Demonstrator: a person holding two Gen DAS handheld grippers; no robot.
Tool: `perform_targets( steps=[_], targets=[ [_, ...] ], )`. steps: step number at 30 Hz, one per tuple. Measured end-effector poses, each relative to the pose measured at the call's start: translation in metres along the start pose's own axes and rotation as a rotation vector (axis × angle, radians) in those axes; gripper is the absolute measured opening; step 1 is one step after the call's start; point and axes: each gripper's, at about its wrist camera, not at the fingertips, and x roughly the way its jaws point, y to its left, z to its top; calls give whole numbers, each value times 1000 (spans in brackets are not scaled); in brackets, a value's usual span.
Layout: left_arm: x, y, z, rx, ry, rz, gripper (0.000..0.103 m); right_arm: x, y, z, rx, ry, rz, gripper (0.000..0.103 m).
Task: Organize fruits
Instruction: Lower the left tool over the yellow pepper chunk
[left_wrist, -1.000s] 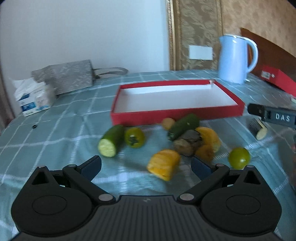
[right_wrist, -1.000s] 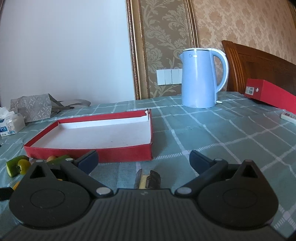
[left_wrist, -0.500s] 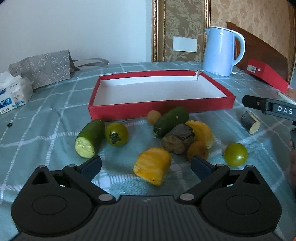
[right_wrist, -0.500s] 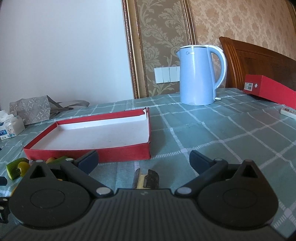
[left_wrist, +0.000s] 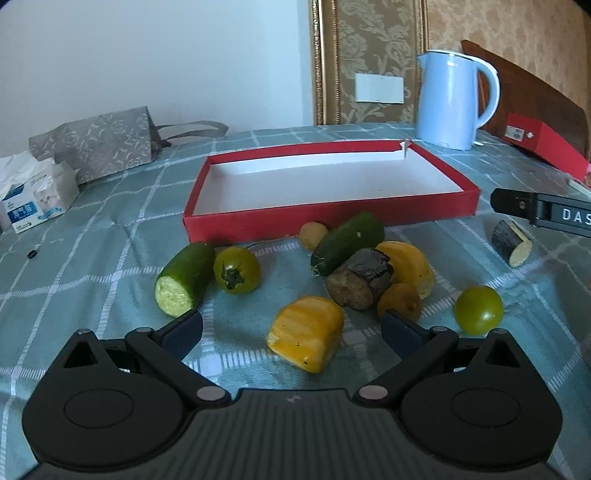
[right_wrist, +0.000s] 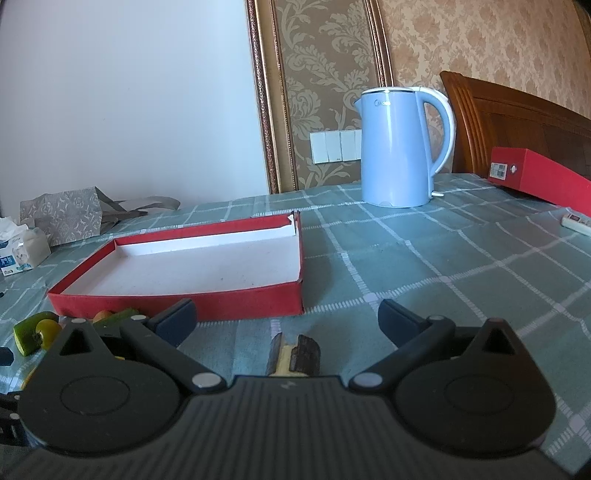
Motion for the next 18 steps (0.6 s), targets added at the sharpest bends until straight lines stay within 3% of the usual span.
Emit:
perform_targets(
  steps=[5, 14, 16, 18],
  targets=[
    [2, -8, -3, 40, -2, 59, 103, 0, 0, 0, 1, 0, 1, 103],
    [0, -11, -4, 39, 1, 47, 103, 0, 0, 0, 5, 0, 3, 103],
    [-1, -10, -5, 37, 1, 51, 99, 0, 0, 0, 5, 1, 4, 103],
    [-2, -8, -6, 34, 6, 29, 87, 0, 0, 1, 5, 2, 2, 103]
  ],
)
